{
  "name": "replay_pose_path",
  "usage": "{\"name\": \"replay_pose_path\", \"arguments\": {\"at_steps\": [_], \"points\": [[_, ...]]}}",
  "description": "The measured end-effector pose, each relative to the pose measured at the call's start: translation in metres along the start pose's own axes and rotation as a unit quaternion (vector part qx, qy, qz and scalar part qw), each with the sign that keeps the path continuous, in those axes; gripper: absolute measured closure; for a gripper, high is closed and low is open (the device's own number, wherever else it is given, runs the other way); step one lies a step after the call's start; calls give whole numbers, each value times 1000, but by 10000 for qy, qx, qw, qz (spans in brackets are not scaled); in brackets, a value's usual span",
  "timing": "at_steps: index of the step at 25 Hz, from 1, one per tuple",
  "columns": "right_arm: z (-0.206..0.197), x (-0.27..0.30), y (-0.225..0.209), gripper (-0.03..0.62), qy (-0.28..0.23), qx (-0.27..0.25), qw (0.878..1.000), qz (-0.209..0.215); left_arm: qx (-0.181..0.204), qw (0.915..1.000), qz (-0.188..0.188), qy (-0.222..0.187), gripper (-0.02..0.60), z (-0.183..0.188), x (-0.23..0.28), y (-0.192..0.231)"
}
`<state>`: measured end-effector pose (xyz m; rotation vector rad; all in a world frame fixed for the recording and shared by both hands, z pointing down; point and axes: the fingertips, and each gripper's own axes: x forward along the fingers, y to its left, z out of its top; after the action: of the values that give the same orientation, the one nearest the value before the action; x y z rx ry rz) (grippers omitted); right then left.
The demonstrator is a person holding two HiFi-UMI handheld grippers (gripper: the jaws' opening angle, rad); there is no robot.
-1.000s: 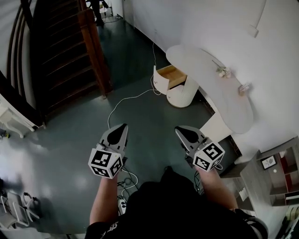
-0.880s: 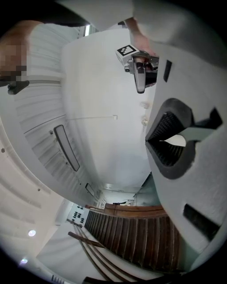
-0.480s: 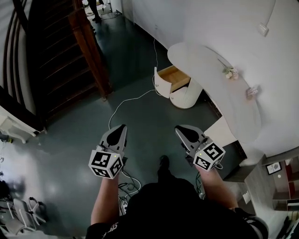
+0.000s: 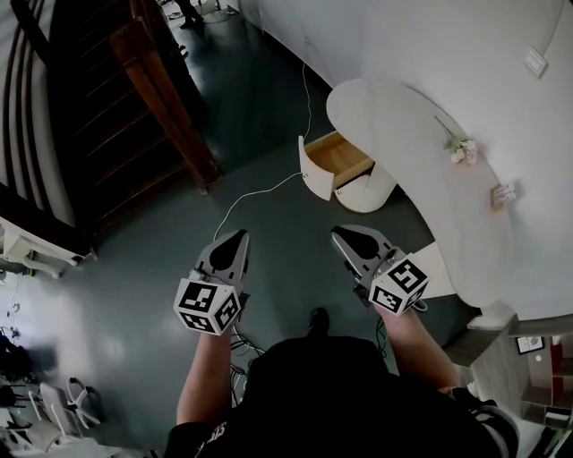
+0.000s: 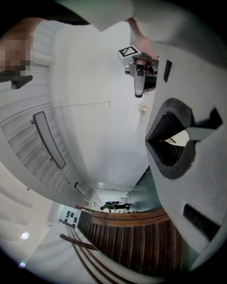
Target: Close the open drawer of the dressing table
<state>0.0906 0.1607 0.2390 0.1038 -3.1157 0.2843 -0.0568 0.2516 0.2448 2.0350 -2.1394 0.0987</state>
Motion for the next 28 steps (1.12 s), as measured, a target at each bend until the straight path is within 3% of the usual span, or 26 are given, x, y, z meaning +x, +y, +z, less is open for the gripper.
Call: {"name": "replay_pose_path", "arguments": {"at_steps": [12, 20, 28], "points": [[-1, 35, -91, 572, 262, 97, 9986, -449, -137, 9988, -444, 142, 572, 3, 99, 34], [4, 130, -168, 579, 424, 64, 9947, -930, -91, 9942, -1044, 245, 572, 8, 208, 122], [12, 224, -226, 583, 363, 293, 9877, -1491, -96, 9815, -1805, 631, 572, -5, 306, 193]]}}
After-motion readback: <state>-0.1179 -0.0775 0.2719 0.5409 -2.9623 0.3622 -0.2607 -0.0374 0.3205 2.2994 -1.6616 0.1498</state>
